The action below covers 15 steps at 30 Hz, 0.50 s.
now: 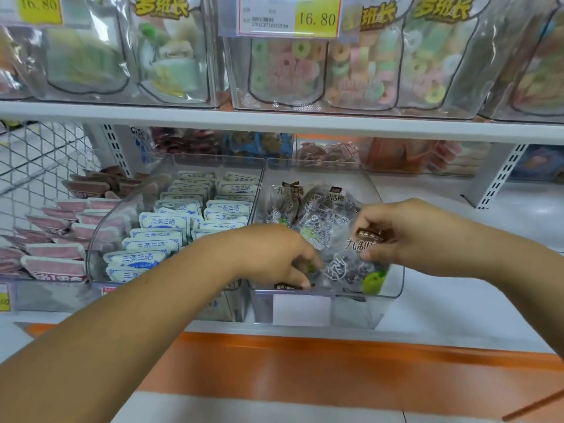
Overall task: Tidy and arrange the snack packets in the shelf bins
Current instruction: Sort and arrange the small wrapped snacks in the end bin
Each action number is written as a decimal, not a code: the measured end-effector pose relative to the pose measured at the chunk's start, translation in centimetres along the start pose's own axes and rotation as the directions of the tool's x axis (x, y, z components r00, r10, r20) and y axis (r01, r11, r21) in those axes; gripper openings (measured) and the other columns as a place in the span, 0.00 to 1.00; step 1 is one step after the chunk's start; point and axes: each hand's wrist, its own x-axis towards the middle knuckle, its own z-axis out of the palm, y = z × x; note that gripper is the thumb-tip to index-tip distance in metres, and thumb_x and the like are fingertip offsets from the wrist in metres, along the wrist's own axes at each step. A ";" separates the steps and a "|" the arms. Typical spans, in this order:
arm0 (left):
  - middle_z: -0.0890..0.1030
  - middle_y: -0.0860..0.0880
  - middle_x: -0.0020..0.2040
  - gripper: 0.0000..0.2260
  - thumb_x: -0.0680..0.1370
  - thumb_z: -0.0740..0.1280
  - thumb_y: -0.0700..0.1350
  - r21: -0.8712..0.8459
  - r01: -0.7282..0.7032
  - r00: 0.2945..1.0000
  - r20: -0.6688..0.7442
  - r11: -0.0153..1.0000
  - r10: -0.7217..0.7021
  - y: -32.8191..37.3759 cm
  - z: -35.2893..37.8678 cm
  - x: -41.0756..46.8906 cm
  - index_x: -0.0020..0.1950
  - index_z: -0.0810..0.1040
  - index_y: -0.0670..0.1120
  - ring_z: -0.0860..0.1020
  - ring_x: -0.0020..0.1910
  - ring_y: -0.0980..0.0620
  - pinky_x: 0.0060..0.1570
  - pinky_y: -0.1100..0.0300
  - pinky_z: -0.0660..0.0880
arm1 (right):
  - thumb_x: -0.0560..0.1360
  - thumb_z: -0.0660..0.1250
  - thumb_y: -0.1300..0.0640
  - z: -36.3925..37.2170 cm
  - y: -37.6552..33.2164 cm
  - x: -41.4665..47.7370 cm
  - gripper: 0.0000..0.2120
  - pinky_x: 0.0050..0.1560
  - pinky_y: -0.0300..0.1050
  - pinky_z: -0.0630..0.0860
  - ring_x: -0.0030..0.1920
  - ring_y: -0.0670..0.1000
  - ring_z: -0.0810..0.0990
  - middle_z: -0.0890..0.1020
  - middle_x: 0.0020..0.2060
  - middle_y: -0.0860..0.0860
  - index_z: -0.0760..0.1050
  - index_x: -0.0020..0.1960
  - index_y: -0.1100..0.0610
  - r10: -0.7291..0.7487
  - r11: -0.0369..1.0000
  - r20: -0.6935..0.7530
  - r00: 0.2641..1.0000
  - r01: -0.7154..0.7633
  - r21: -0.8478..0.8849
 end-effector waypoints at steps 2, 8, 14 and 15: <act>0.79 0.59 0.61 0.19 0.78 0.67 0.52 -0.040 -0.002 0.999 0.038 0.999 0.004 -0.2 -0.2 0.3 0.69 0.72 0.58 0.77 0.57 0.57 0.51 0.63 0.72 | 0.70 0.74 0.51 -0.5 0.1 -0.2 0.08 0.46 0.50 0.77 0.39 0.44 0.79 0.81 0.37 0.44 0.75 0.43 0.46 0.014 1.000 0.001 1.000 -0.014 0.013; 0.81 0.55 0.58 0.14 0.80 0.65 0.40 0.084 0.034 0.999 0.036 0.996 -0.037 -0.2 0.1 0.9 0.61 0.80 0.54 0.77 0.49 0.57 0.49 0.63 0.71 | 0.71 0.74 0.52 -0.6 -0.1 -0.3 0.09 0.43 0.40 0.73 0.39 0.43 0.77 0.81 0.38 0.45 0.74 0.42 0.47 0.002 1.000 -0.018 1.000 -0.002 -0.002; 0.81 0.57 0.55 0.15 0.79 0.64 0.38 0.046 0.052 0.999 0.003 0.998 -0.052 -0.1 -0.3 1.1 0.59 0.81 0.56 0.79 0.51 0.55 0.53 0.58 0.76 | 0.71 0.74 0.53 -0.6 0.4 -0.2 0.10 0.45 0.42 0.75 0.39 0.44 0.78 0.82 0.37 0.44 0.73 0.41 0.44 0.007 0.998 -0.059 0.998 -0.004 0.056; 0.81 0.58 0.51 0.11 0.79 0.66 0.42 -0.007 0.025 0.999 -0.030 1.000 -0.025 0.0 -0.4 1.2 0.56 0.80 0.56 0.79 0.48 0.56 0.50 0.60 0.76 | 0.71 0.74 0.53 -0.7 0.6 -0.2 0.10 0.47 0.47 0.76 0.39 0.45 0.79 0.82 0.37 0.44 0.73 0.42 0.44 0.008 0.996 -0.075 0.997 -0.001 0.086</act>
